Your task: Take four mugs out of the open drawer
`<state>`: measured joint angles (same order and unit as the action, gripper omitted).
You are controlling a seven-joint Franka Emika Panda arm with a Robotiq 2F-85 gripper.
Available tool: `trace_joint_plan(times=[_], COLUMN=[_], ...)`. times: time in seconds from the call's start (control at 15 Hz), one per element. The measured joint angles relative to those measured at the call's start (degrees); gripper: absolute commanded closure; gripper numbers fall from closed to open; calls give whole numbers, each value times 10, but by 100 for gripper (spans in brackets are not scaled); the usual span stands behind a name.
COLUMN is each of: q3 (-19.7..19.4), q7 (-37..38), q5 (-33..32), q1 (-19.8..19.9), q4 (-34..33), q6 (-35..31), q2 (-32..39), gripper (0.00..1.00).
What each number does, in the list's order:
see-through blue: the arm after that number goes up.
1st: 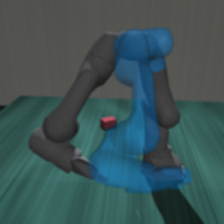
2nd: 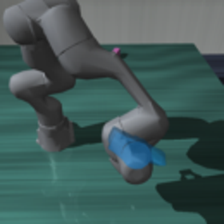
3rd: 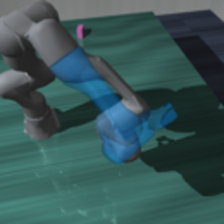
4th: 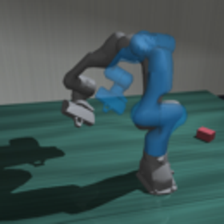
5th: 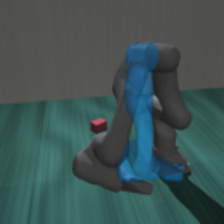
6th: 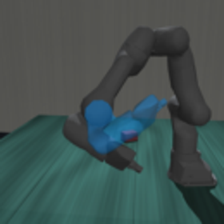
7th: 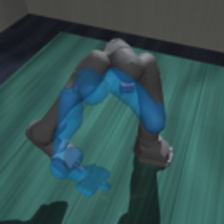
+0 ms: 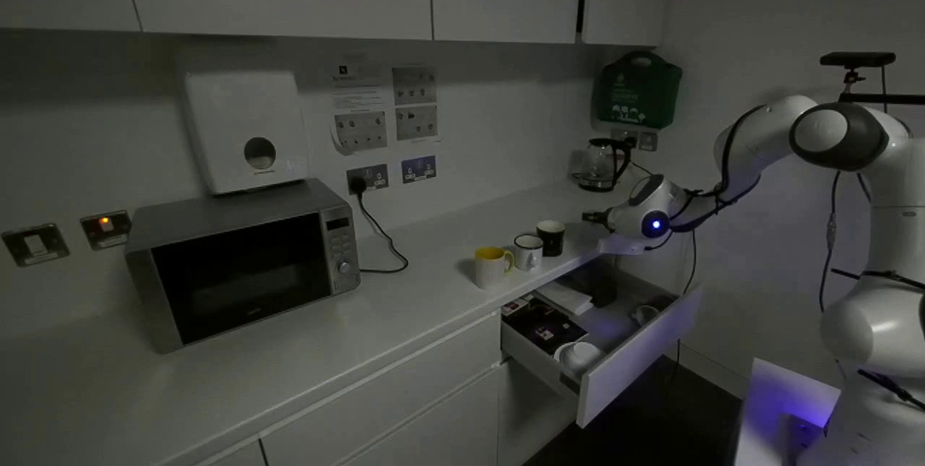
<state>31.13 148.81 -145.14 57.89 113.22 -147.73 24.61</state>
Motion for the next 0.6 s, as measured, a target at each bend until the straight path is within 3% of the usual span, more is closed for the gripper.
trace_joint_plan(times=[0.4,0.6], q3=[0,-30], q7=[-2,-3], q5=[29,55], q1=[0,-28], q4=[-17,-34], q6=[-79,-136], q2=[0,-1], gripper=[0,0])
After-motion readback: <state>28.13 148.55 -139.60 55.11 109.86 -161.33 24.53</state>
